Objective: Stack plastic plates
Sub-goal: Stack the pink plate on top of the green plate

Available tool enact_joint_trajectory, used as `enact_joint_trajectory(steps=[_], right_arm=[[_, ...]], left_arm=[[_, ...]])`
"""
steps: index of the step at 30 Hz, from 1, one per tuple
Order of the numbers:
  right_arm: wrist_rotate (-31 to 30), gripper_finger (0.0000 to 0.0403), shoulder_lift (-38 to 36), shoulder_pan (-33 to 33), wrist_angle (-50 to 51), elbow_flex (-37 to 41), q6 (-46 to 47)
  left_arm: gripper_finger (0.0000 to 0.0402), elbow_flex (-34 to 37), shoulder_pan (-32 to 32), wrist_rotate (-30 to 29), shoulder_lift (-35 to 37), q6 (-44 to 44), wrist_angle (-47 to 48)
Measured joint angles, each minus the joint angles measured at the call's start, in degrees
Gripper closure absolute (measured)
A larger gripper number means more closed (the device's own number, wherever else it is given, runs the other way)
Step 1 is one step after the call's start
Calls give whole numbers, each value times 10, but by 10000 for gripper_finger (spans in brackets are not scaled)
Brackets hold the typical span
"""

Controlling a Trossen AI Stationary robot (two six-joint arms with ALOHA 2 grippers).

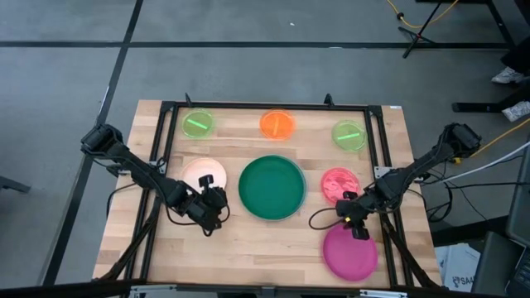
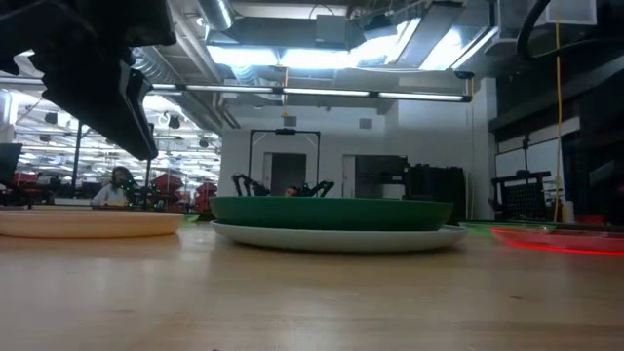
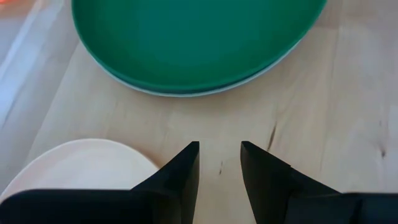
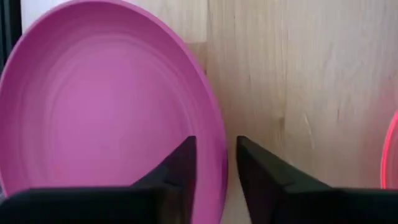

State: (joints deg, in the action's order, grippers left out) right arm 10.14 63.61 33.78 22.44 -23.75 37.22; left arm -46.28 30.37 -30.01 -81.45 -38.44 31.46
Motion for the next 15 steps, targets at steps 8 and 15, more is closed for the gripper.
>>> enact_joint_trajectory(steps=[8,15], right_arm=[[3,392,0,0,-2,0,1],[10,399,0,-25,-52,-12,-4]], left_arm=[[290,0,0,-23,0,0,-1],[290,0,0,-35,0,0,-19]])
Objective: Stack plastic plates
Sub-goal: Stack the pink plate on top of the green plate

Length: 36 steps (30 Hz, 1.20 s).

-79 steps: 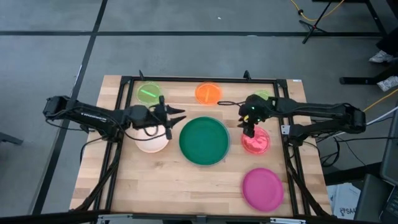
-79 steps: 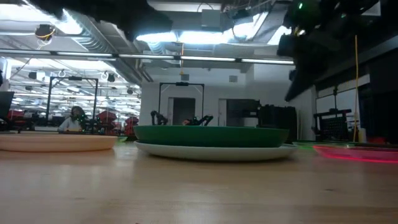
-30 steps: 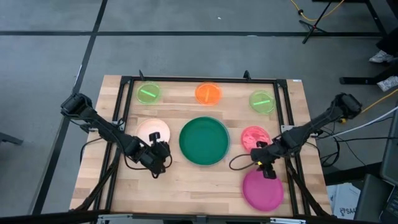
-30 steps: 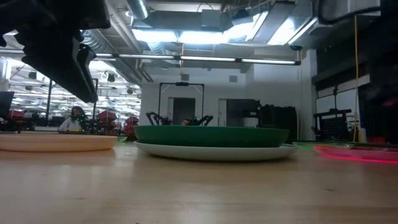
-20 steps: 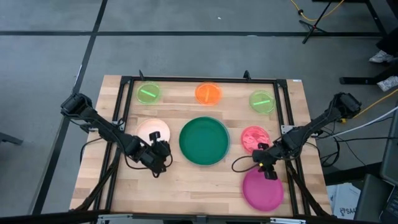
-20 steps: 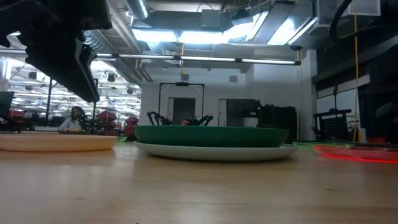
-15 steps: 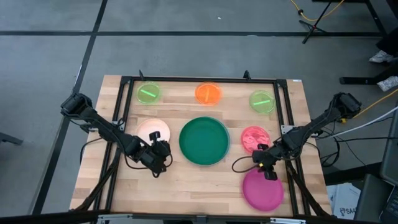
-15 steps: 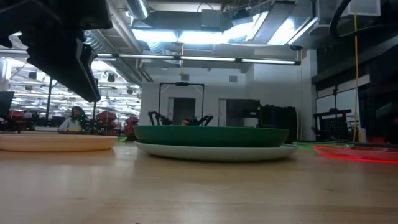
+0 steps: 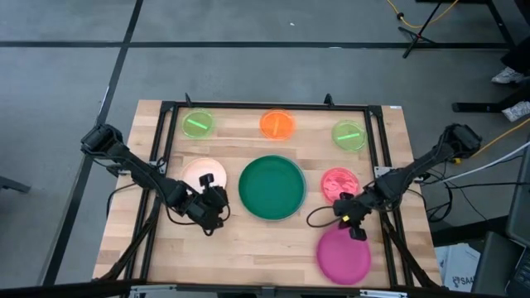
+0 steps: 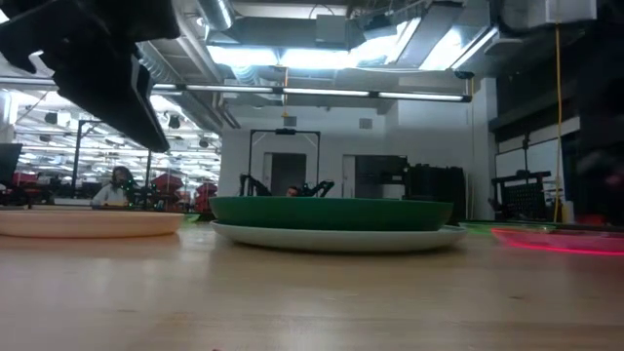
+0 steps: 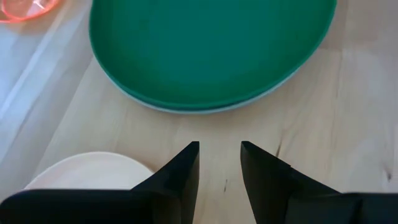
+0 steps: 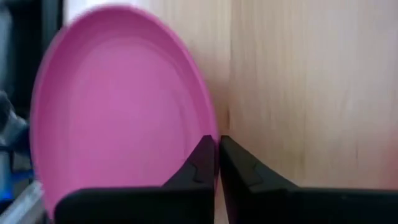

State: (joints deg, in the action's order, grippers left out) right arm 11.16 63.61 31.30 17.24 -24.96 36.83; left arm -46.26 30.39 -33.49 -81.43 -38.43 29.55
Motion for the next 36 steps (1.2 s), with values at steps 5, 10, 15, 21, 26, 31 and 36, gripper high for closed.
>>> enact_joint_trajectory(steps=[5,10,15,21,26,31,36], right_arm=[[11,401,-4,-41,-4,-34,-61],[10,401,-4,-93,-5,-71,-118],[17,401,-4,-151,-5,-94,-130],[19,401,-4,-222,-10,-99,-115],[19,401,-4,-283,-25,-99,-119],[20,401,-3,-339,-71,-99,-120],[20,401,19,-383,-120,-100,-132]], left_arm=[[290,0,0,-2,0,0,-6],[290,0,0,-5,0,0,-7],[290,0,0,-5,0,-1,-8],[290,0,0,-9,0,-1,-20],[290,0,0,-10,0,0,-23],[290,0,0,-19,0,-1,-23],[290,0,0,-19,0,-1,-23]])
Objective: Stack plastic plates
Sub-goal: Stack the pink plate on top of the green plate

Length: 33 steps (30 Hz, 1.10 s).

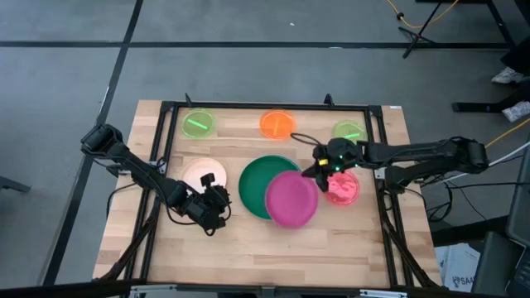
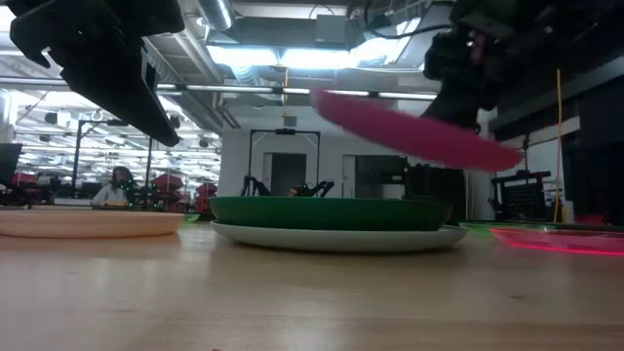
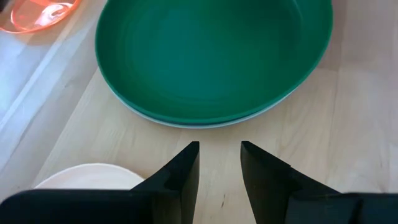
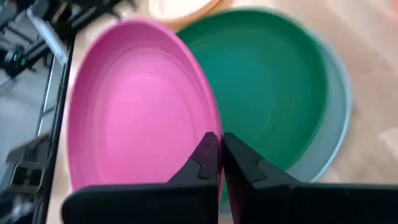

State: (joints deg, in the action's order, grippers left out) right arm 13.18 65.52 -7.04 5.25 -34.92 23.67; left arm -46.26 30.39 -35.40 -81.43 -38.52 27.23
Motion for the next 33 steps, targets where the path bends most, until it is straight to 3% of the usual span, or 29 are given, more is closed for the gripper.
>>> enact_joint_trajectory(steps=[13,33], right_arm=[[44,401,116,-78,-125,0,-2],[28,401,261,-80,-268,0,6]], left_arm=[[290,0,0,0,0,1,-9],[290,0,0,-16,0,1,-10]])
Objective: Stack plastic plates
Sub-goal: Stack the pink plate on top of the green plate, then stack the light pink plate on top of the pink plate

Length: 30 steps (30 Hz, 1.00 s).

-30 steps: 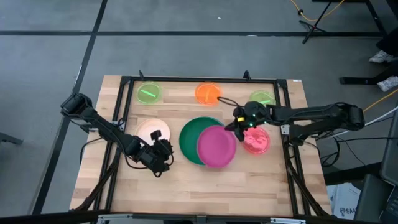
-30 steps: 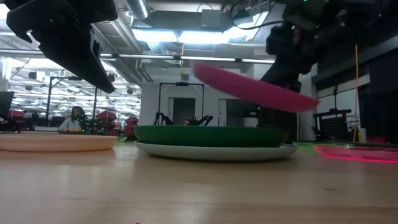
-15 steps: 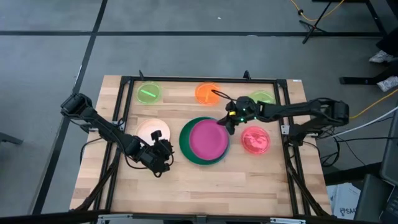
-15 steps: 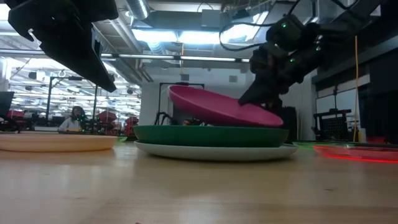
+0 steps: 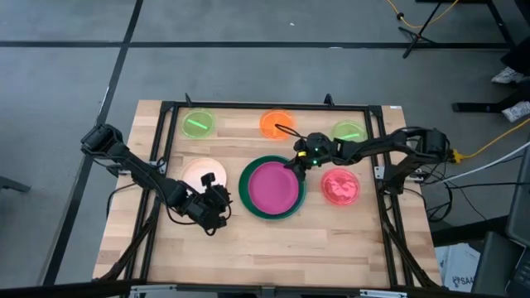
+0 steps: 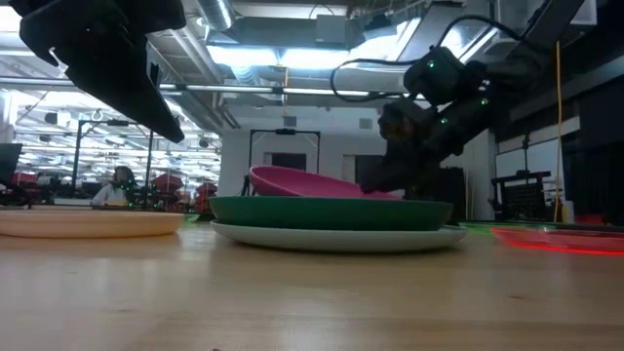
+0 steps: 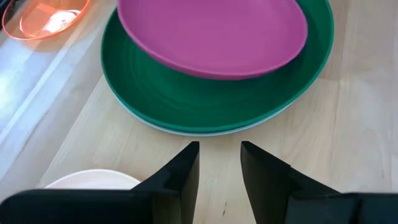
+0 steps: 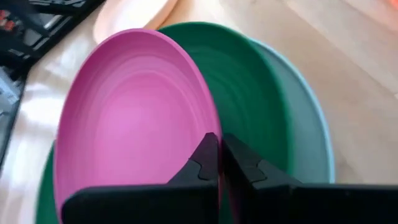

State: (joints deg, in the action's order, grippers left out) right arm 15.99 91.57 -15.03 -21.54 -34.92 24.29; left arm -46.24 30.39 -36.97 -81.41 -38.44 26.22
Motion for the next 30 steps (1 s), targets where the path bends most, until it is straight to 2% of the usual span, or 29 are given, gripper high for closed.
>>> enact_joint_trajectory(steps=[7,16,20,22,25,30], right_arm=[[-9,393,3,0,-17,0,-5],[12,315,3,0,-14,0,-11],[32,292,-25,0,-6,0,-62],[30,287,-55,0,19,0,-94],[10,286,-102,15,70,2,-132],[-68,286,-154,79,91,27,-186]], left_arm=[[290,0,0,0,0,0,0],[290,0,0,-5,0,0,0],[290,0,0,-4,0,2,5],[290,0,1,16,0,0,19],[290,0,12,66,0,-32,50],[290,0,35,58,0,-50,92]])
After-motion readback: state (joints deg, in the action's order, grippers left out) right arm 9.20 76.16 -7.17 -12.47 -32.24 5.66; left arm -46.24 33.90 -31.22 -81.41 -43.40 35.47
